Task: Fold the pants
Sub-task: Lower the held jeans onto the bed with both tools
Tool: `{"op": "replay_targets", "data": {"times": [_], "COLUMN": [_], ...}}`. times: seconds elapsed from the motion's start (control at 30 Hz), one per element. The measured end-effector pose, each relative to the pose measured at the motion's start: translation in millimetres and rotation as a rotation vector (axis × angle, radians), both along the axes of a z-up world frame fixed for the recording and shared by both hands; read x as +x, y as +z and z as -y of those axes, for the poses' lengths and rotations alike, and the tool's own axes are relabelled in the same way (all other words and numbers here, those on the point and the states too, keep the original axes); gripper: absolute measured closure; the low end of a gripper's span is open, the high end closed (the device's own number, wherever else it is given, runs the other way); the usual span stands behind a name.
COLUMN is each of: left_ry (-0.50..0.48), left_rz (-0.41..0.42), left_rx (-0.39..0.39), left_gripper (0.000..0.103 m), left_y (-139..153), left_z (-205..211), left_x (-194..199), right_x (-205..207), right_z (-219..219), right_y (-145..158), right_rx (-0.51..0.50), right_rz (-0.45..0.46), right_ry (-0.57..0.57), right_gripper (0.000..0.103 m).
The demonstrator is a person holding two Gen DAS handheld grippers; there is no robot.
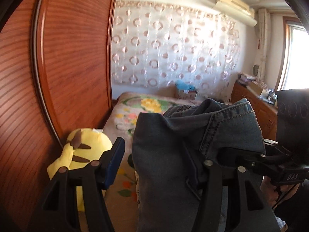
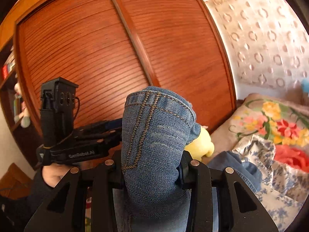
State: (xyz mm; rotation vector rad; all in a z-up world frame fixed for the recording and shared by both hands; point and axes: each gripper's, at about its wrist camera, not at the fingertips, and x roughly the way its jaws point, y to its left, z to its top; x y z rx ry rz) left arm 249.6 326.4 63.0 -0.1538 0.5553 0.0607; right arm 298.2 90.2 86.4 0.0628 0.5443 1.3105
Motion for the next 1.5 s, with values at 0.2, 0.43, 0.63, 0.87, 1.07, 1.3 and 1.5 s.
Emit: {"op": "replay_targets", "data": {"times": [0.2, 0.43, 0.63, 0.87, 1.07, 1.3, 1.5], "left_ry": [-0.011, -0.062, -0.070, -0.056, -0.057, -0.084, -0.049], "left_rz": [-0.099, -0.124, -0.179, -0.237, -0.201, -0.154, -0.146], "left_rx": [-0.017, -0.020, 0.015, 0.023, 0.001, 0.001, -0.002], "left_gripper": [0.046, 0.046, 0.046, 0.046, 0.046, 0.046, 0.045], "left_y": [-44.6, -60.8, -78.5, -99.7, -91.6, -84.5, -91.6], "left_z": [11.9, 38.3, 55.8, 56.9, 53.1, 57.4, 32.5], "left_x": [32.4, 28.0, 29.1, 37.7, 22.0, -5.4, -25.1], "right_x": [77.2, 119.2, 122.5, 107.8, 73.7, 29.4, 11.8], "right_z": [3.0, 22.4, 30.8, 52.0, 85.5, 88.4, 75.2], "right_y": [-65.4, -95.1, -94.6, -78.6, -91.2, -109.1, -130.6], "right_rx": [-0.095, -0.219, -0.279, -0.351, -0.320, -0.331, -0.370], "right_rz": [-0.098, -0.177, -0.202, -0.178, -0.225, -0.265, -0.296], "right_ry": [-0.150, -0.226, -0.254, -0.239, -0.202, -0.134, -0.100], "right_gripper": [0.064, 0.048, 0.032, 0.031, 0.031, 0.031, 0.031]}}
